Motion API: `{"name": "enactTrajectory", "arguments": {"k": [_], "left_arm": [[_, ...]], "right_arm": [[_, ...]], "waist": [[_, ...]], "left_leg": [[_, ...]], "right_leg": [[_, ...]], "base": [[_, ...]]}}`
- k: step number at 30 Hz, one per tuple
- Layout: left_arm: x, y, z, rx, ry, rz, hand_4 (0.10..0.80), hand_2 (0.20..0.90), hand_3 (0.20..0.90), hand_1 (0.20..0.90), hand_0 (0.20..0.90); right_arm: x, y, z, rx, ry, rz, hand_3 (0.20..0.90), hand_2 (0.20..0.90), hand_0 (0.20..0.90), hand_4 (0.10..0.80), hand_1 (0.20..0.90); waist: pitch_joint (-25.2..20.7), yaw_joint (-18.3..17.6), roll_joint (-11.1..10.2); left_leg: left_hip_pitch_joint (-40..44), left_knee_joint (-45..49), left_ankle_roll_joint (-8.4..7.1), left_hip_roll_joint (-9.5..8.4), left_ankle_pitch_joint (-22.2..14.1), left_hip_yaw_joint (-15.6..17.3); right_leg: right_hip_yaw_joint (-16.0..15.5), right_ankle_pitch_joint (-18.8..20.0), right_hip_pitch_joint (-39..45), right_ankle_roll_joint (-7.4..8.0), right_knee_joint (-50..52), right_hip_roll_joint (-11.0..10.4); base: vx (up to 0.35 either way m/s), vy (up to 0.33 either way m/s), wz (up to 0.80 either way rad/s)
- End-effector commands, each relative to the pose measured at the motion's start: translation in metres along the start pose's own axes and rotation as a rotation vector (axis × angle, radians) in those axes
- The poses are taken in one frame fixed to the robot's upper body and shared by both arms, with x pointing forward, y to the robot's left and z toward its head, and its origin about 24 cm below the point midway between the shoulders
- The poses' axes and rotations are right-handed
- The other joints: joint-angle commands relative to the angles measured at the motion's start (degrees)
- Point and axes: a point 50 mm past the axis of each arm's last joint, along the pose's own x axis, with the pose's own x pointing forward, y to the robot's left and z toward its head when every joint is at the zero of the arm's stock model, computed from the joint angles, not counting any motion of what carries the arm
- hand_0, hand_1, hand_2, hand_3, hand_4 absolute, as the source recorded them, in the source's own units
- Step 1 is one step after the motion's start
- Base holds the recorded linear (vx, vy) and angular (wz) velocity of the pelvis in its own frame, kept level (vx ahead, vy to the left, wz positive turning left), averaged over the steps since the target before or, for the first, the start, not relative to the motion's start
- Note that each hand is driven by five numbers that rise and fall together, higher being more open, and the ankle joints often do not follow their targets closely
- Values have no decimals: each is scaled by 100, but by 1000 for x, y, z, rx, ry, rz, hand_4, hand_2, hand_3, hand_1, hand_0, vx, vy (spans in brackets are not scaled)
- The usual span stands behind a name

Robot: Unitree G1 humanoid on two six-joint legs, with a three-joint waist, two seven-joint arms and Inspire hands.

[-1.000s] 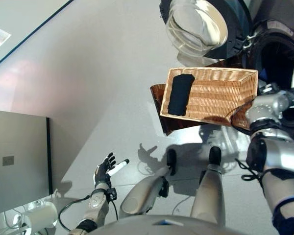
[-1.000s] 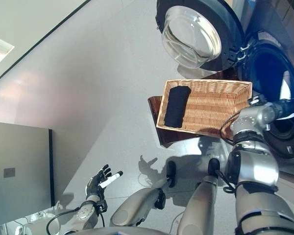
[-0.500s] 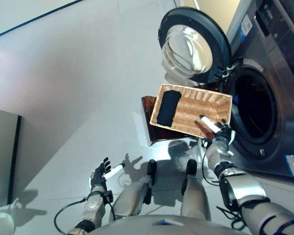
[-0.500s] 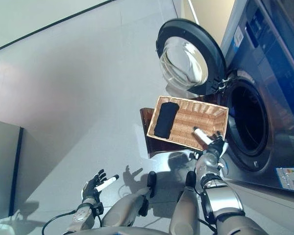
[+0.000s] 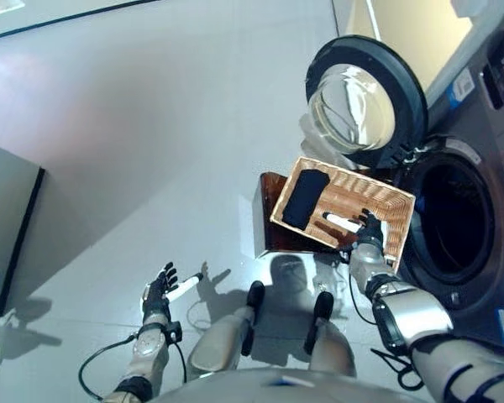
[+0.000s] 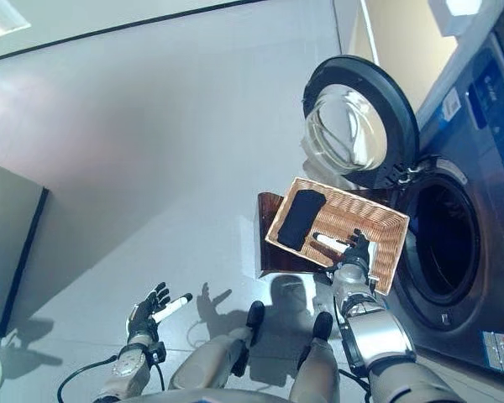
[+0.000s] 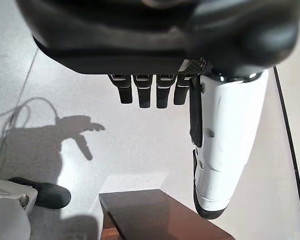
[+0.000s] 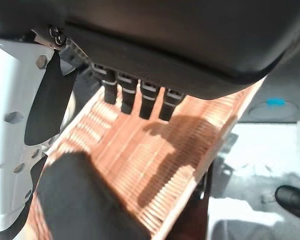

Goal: Pick up the clothes and place them into the washing machine

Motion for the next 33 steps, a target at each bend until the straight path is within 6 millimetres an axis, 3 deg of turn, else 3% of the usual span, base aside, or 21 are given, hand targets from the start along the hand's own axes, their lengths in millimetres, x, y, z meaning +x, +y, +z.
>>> {"name": "enactTrajectory", "arguments": {"k": [1,3,5,8,10,11,13,18,19,20,22,24,25,27,30,33], "left_arm": [[6,30,26,100,-116,56,800,900,900,900,900],[6,38,21,122,-84,94,800,900,900,900,900],[6,43,20,109,-79,116,800,900,900,900,900],[7,44,20,100,-75,129,800,900,900,900,900],[7,45,20,100,-75,129,800,900,900,900,900],[6,45,15,87,-56,139,800,900,900,900,900],[1,40,3,98,-12,124,800,900,900,900,900],[-2,38,-11,126,57,115,800,900,900,900,900],[-2,34,-14,132,75,103,800,900,900,900,900],[0,32,-10,131,63,93,800,900,900,900,900],[3,26,-7,133,55,80,800,900,900,900,900],[2,25,-11,134,77,81,800,900,900,900,900],[2,25,-13,142,89,84,800,900,900,900,900],[3,23,-13,163,96,84,800,900,900,900,900],[2,21,-15,172,103,82,800,900,900,900,900],[4,20,-12,193,86,82,800,900,900,900,900]], "right_arm": [[1,0,16,-1,-82,-31,900,900,900,800,900],[-4,5,-3,-2,-48,-1,900,900,900,800,900],[-6,4,-14,-9,-29,5,900,900,900,800,900],[-10,-2,-38,-31,20,6,900,900,900,800,900],[-11,-2,-38,-31,21,6,900,900,900,800,900],[-17,-8,-63,-30,83,8,900,900,900,800,900],[-26,-14,-90,-94,144,21,900,900,900,800,900],[-33,-14,-105,-196,152,61,900,900,900,800,900],[-36,-17,-113,-210,168,66,900,900,900,800,900],[-36,-15,-112,-216,159,72,900,900,900,800,900],[-34,-12,-106,-225,131,73,900,900,900,800,900],[-34,-7,-101,-231,110,82,900,900,900,800,900],[-33,-5,-98,-250,95,88,900,900,900,800,900],[-33,-4,-96,-299,74,92,900,900,900,800,900],[-30,0,-87,-360,36,105,900,900,900,800,900],[-27,8,-73,-407,-23,125,900,900,900,800,900]], "waist": [[108,18,-255],[136,-159,-360],[111,-244,-433],[70,-419,-605],[77,-418,-598],[-21,-471,-737],[-290,-503,-875],[-451,-597,-958],[-422,-642,-994],[-325,-631,-1019],[-190,-608,-1040],[-238,-600,-1073],[-271,-582,-1016],[-303,-562,-931],[-340,-496,-874],[-400,-489,-854]], "left_leg": [[121,412,-131,-251,-328,-22],[447,312,-132,-219,-366,-102],[611,188,-176,-179,-397,-142],[849,172,-228,-200,-556,-262],[863,175,-227,-194,-564,-264],[961,230,-252,-168,-647,-339],[1032,101,-314,-21,-668,-329],[1121,366,-431,116,-811,-366],[998,1055,-582,176,-638,-243],[786,1617,-691,156,-407,-238],[428,1972,-655,126,-254,-196],[170,1239,-609,379,-273,39],[23,601,-645,628,62,129],[-1,-185,-698,857,461,331],[131,-468,-694,885,511,387],[297,-518,-660,804,447,456]], "right_leg": [[280,85,356,62,833,-13],[572,-90,259,-18,788,379],[692,-27,165,-29,293,489],[1001,400,134,70,-699,475],[997,409,161,69,-723,480],[1290,469,297,85,-733,578],[1195,510,571,40,-990,667],[1123,357,962,-60,-1073,823],[1026,236,1235,-159,-1053,844],[979,224,1350,-214,-1047,814],[930,195,1459,-276,-1058,782],[944,177,1487,-228,-1118,766],[961,161,1498,-192,-1155,844],[954,92,1537,-176,-1180,916],[958,-26,1568,-143,-1125,928],[991,-124,1536,-98,-1026,841]], "base": [[170,22,35],[154,-30,8],[153,-103,21],[191,-150,14],[93,-88,16],[172,-193,31],[230,-267,16],[148,-176,5],[142,-180,8],[89,-124,18],[-19,-48,59],[89,-3,53],[163,35,12],[138,58,8],[102,96,7],[59,108,-22]]}}
